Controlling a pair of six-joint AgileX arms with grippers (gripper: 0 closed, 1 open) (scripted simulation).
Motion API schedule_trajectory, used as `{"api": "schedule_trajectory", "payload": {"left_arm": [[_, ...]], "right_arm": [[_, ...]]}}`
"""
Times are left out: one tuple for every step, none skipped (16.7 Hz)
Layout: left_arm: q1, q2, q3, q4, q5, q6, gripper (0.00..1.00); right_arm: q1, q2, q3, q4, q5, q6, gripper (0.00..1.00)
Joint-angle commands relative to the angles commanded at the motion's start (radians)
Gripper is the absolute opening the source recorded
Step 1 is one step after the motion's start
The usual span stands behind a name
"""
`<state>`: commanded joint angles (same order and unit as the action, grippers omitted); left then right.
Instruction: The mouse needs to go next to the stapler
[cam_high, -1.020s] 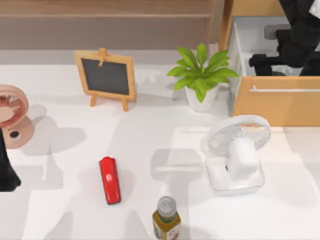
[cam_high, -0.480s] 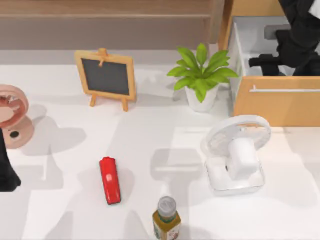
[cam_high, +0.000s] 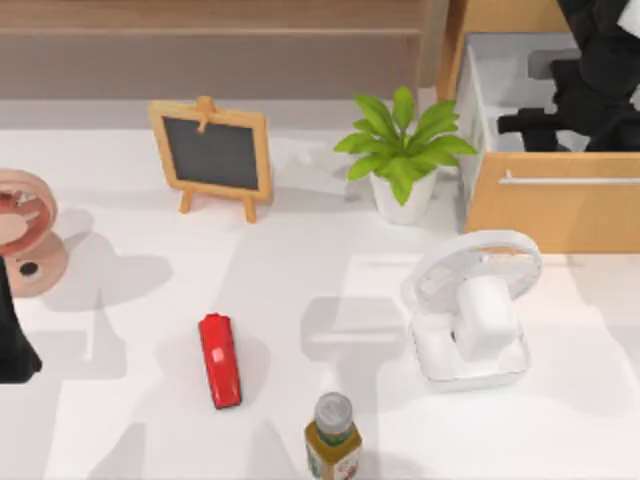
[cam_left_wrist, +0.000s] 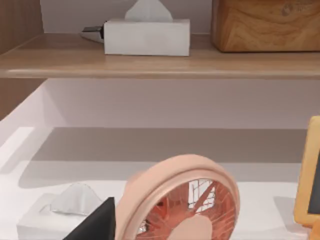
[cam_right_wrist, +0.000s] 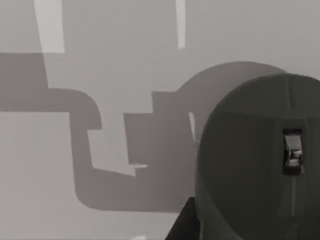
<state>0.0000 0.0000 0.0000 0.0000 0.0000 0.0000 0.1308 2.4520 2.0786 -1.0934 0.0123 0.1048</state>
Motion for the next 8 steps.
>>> {"api": "schedule_trajectory", "payload": {"left_arm": [[0.0, 0.0, 0.0, 0.0, 0.0, 0.0, 1.0], [0.0, 0.0, 0.0, 0.0, 0.0, 0.0, 1.0], [0.0, 0.0, 0.0, 0.0, 0.0, 0.0, 1.0], [0.0, 0.0, 0.0, 0.0, 0.0, 0.0, 1.0], [0.0, 0.0, 0.0, 0.0, 0.0, 0.0, 1.0], [0.0, 0.0, 0.0, 0.0, 0.0, 0.0, 1.0], [0.0, 0.0, 0.0, 0.0, 0.0, 0.0, 1.0], [0.0, 0.0, 0.0, 0.0, 0.0, 0.0, 1.0]], "right_arm": [[0.0, 0.0, 0.0, 0.0, 0.0, 0.0, 0.0], [0.001, -0.008, 0.004, -0.004, 0.002, 0.002, 0.0], [0.003, -0.023, 0.008, -0.013, 0.006, 0.008, 0.0], [0.005, -0.04, 0.006, -0.024, 0.012, 0.016, 0.0], [0.007, -0.06, 0.0, -0.037, 0.02, 0.03, 0.0], [0.01, -0.082, -0.006, -0.048, 0.029, 0.047, 0.0], [0.012, -0.105, -0.013, -0.058, 0.038, 0.068, 0.0], [0.016, -0.13, -0.018, -0.066, 0.048, 0.093, 0.0]]}}
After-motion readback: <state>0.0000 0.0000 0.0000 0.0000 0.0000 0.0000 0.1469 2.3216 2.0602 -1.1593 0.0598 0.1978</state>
